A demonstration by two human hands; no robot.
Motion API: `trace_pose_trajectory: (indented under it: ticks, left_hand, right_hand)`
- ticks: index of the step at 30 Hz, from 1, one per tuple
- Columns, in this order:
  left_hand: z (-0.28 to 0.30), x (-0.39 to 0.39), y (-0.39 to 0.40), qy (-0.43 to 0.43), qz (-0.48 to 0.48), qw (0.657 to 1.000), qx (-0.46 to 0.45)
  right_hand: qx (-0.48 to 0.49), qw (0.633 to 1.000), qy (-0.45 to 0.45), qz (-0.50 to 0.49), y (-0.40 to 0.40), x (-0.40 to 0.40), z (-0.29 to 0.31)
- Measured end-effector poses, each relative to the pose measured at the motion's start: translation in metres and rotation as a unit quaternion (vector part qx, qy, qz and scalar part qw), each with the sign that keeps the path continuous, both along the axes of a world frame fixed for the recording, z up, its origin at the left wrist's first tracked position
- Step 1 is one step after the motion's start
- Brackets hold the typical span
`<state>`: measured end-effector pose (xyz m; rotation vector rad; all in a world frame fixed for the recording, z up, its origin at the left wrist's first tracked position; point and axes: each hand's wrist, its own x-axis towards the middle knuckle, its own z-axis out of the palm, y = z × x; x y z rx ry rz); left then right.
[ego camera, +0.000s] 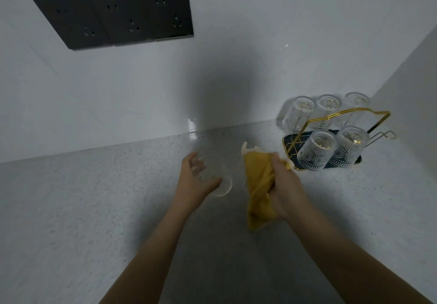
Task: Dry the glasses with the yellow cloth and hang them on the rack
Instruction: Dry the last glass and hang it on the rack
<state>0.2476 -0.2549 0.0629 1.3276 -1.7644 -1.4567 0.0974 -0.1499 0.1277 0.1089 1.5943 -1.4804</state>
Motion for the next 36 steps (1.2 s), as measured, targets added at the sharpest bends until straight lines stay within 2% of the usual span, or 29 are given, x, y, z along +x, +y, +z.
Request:
trace_pose_trajectory:
  ticks: [4,6,8,11,14,17,19,23,26,29,32,34,36]
  left_hand:
    - [0.034,-0.005,0.026,0.135,-0.009,0.985,0.110]
    - [0.046,-0.012,0.041,0.216,-0.016,0.959,0.183]
    - [0.057,-0.017,0.056,0.283,-0.026,0.933,0.221]
    - [0.077,-0.023,0.080,0.286,-0.023,0.918,0.272]
    - [0.084,-0.024,0.094,0.276,-0.068,0.924,0.255]
    - [0.090,-0.027,0.102,0.270,-0.072,0.931,0.237]
    - [0.090,-0.029,0.110,0.287,-0.083,0.925,0.233]
    - [0.091,-0.036,0.121,0.307,-0.085,0.916,0.244]
    - [0.097,-0.038,0.118,0.307,-0.086,0.914,0.250]
    - [0.099,-0.037,0.115,0.290,-0.095,0.938,0.166]
    - [0.104,-0.041,0.122,0.249,-0.025,0.965,0.074]
    - [0.101,-0.041,0.130,0.225,-0.012,0.973,0.038]
    - [0.099,-0.040,0.137,0.218,-0.046,0.975,0.024]
  right_hand:
    - [-0.108,0.994,-0.025,-0.021,0.018,0.008,0.025]
    - [-0.164,0.985,-0.047,0.001,0.030,0.010,0.038]
    - [-0.206,0.977,-0.048,0.020,0.041,0.011,0.048]
    - [-0.252,0.962,0.012,0.103,0.059,0.020,0.060]
    - [-0.303,0.929,0.114,0.177,0.070,0.034,0.063]
    - [-0.259,0.882,0.304,0.250,0.074,0.038,0.048]
    - [-0.218,0.868,0.372,0.247,0.073,0.034,0.039]
    - [-0.233,0.916,0.263,0.194,0.072,0.021,0.039]
    - [-0.217,0.930,0.230,0.186,0.066,0.016,0.041]
    - [-0.236,0.912,0.280,0.185,0.074,0.022,0.042]
    - [-0.259,0.903,0.306,0.152,0.079,0.027,0.042]
    - [-0.250,0.916,0.302,0.089,0.077,0.027,0.044]
    - [-0.252,0.931,0.261,0.030,0.073,0.023,0.051]
